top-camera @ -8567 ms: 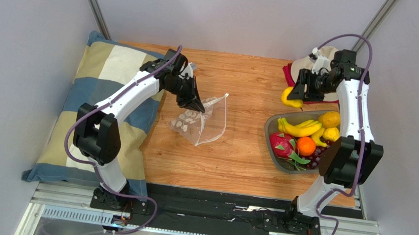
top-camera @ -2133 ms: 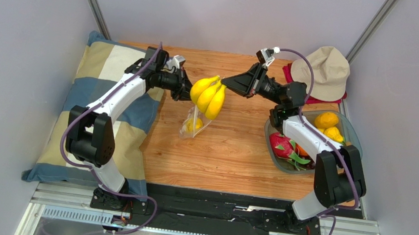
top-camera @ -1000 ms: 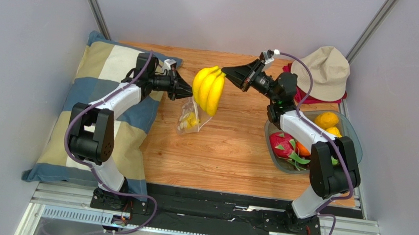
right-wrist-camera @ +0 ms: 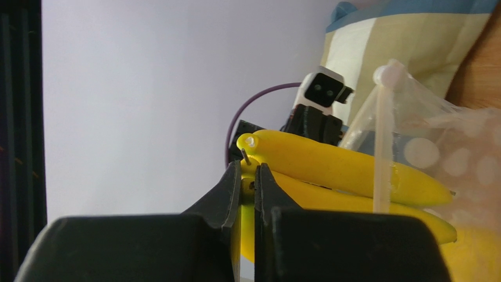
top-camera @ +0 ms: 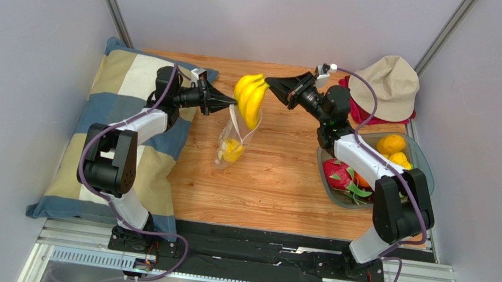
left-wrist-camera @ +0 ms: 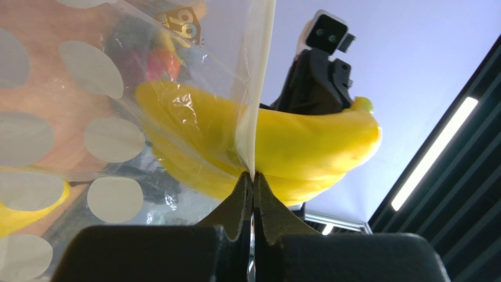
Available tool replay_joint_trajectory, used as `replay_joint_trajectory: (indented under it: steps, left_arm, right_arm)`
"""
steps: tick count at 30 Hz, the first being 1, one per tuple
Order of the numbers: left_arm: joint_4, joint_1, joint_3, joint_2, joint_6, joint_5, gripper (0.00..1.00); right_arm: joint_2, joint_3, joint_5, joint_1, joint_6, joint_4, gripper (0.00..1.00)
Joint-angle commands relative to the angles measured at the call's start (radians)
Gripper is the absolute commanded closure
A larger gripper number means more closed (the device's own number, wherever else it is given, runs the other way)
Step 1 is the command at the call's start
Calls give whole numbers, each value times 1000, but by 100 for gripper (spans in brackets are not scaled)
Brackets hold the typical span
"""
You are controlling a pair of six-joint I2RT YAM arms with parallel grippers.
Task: Place the food in the zip-top bag and seal the zipper
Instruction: Place the fake fruit in the zipper food storage bag.
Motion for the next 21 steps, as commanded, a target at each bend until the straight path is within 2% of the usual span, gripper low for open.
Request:
replay_joint_trajectory:
  steps: [1, 4, 6, 10, 12, 15, 21]
  left_arm:
    - [71, 13, -4, -16, -39, -7, 100]
    - [72, 24, -10, -15, -34, -4, 100]
    - [75, 24, -5, -15, -30, 0, 100]
    - [83, 24, 6, -20, -20, 14, 100]
    - [87, 23, 7, -20, -17, 25, 100]
    - [98, 23, 1, -19, -19, 37, 100]
    - [117, 16, -7, -19, -11, 66, 100]
  right_arm:
    - [-46, -32, 40, 41, -26, -82, 100]
    - [-84, -28, 45, 76, -121, -154, 100]
    - [-110, 20, 74, 101, -346, -327, 100]
    - [-139, 110, 149, 174, -623, -554, 100]
    - [-130, 152, 192, 202, -735, -600, 100]
    - [-100, 204, 247, 249, -871, -687, 100]
    - [0, 336, 306, 313, -1010, -916, 100]
